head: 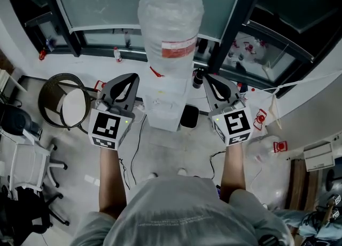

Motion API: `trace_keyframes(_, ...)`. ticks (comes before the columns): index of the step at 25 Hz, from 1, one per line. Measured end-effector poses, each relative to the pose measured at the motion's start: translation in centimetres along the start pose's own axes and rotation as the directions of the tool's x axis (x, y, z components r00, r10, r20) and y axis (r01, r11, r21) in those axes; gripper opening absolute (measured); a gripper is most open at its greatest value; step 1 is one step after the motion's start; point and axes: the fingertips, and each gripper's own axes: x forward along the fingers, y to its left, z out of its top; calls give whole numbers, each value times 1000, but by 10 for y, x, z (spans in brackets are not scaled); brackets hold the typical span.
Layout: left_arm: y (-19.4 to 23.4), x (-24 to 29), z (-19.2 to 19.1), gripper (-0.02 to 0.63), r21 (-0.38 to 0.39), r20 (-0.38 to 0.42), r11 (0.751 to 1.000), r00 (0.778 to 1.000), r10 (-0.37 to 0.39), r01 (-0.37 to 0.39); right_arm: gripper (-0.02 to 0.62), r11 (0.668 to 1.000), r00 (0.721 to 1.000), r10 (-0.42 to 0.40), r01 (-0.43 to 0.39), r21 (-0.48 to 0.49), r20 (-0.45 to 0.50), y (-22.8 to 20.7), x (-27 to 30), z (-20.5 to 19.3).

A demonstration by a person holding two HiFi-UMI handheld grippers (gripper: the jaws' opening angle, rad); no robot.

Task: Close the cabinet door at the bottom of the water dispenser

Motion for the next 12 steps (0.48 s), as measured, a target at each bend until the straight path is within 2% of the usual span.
trace_keyframes(12, -3, 2, -17, 17, -19, -33, 1000, 999, -17, 17, 28, 1000, 1000, -1, 2, 20, -27, -1, 4, -17)
